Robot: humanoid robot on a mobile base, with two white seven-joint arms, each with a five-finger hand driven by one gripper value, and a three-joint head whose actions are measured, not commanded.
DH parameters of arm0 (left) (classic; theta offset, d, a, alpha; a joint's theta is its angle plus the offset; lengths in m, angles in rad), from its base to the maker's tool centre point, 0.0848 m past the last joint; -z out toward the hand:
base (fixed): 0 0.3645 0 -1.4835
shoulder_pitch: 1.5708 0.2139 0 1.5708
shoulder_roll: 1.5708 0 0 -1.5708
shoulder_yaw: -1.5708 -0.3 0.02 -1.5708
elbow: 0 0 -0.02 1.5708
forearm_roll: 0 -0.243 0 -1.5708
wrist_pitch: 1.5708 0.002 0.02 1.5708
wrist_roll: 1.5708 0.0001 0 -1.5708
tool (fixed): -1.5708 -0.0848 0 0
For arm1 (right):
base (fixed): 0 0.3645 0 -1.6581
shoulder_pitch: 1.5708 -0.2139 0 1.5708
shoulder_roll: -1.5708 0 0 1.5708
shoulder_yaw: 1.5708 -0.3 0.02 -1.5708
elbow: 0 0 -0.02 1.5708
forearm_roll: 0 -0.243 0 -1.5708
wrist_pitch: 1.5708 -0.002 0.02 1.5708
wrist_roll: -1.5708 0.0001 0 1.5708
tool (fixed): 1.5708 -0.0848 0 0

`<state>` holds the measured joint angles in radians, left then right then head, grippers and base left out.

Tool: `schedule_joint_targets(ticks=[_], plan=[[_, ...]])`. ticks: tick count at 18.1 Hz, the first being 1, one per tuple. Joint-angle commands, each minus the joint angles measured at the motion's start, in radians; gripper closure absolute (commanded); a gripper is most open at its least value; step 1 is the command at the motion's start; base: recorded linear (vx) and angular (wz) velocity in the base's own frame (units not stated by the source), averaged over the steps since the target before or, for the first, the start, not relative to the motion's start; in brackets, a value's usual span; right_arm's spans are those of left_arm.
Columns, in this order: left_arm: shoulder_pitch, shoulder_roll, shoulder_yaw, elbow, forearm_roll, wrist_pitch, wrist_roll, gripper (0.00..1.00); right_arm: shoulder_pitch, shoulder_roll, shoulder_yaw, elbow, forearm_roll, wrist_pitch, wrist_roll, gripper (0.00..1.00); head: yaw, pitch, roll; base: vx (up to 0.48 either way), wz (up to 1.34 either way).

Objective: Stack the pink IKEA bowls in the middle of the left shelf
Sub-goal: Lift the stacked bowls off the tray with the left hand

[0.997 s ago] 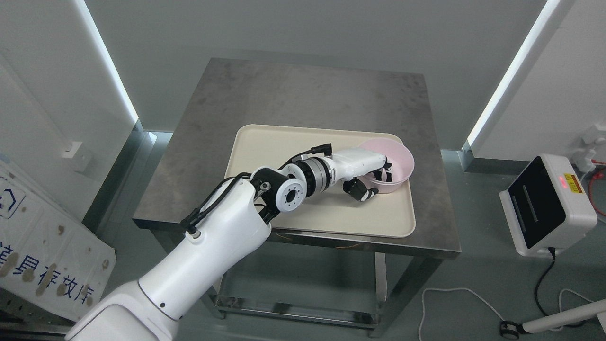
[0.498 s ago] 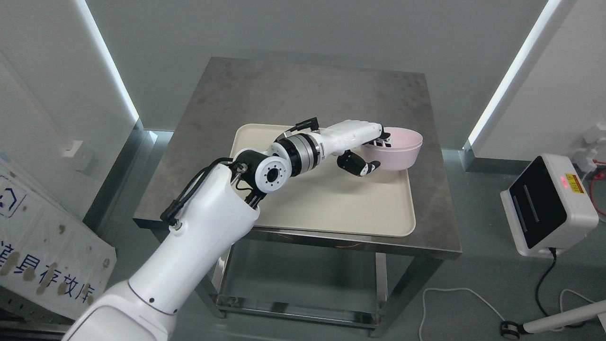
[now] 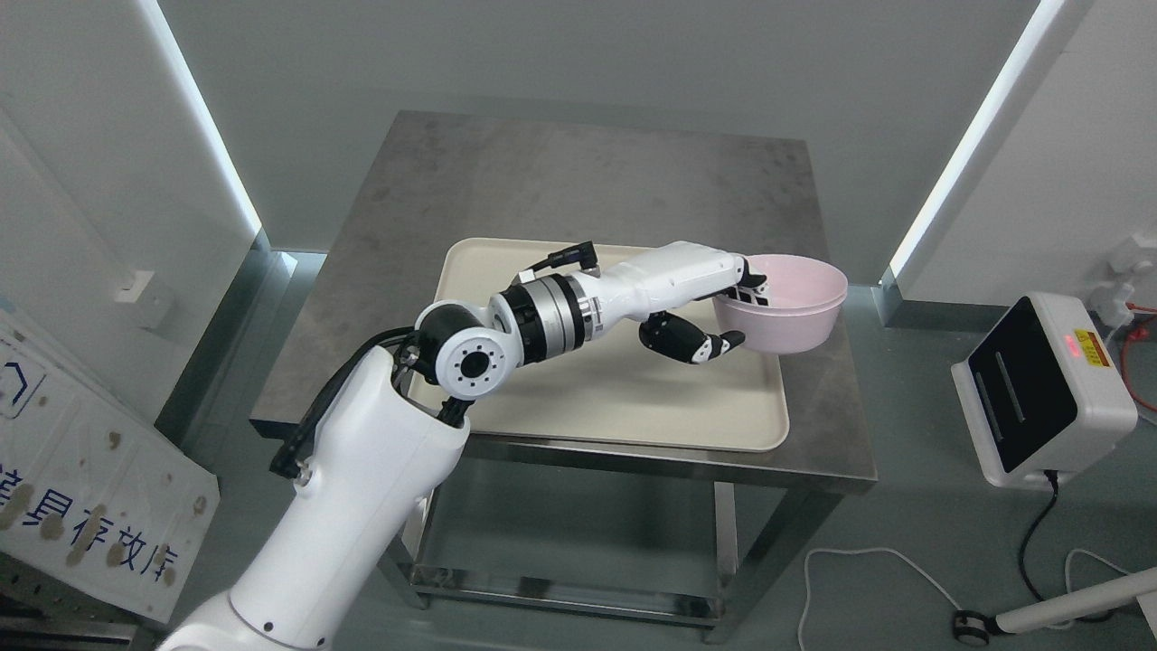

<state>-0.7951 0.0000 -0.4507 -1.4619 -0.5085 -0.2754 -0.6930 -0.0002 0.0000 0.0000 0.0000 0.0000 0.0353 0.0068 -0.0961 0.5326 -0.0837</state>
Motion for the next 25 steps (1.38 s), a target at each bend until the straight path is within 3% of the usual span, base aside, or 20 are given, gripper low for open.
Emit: schedule_joint_targets(ticks=[1, 3, 7, 16, 25], plan=[[0.151, 0.017, 0.256, -0.187, 0.004, -0.239, -0.04, 0.94, 0.003, -0.017, -0.011, -0.034, 0.0, 0.0, -0.001, 0.0, 0.0, 0.0, 0.0, 0.0, 0.0], [0.21, 0.017, 0.296, -0.187, 0.004, -0.351, -0.042, 0.94, 0.002, -0.017, -0.011, -0.034, 0.0, 0.0, -0.001, 0.0, 0.0, 0.0, 0.0, -0.013, -0.01], [0.281, 0.017, 0.378, -0.187, 0.017, -0.465, -0.04, 0.94, 0.002, -0.017, -0.011, -0.034, 0.0, 0.0, -0.001, 0.0, 0.0, 0.0, 0.0, -0.043, -0.02], [0.342, 0.018, 0.51, -0.187, 0.068, -0.51, -0.046, 0.93, 0.002, -0.017, -0.011, -0.034, 0.0, 0.0, -0.001, 0.0, 0.0, 0.0, 0.0, -0.062, -0.04], [0.401, 0.09, 0.578, -0.189, 0.091, -0.51, -0.045, 0.93, 0.002, -0.017, -0.011, -0.034, 0.0, 0.0, -0.001, 0.0, 0.0, 0.0, 0.0, -0.165, -0.04]])
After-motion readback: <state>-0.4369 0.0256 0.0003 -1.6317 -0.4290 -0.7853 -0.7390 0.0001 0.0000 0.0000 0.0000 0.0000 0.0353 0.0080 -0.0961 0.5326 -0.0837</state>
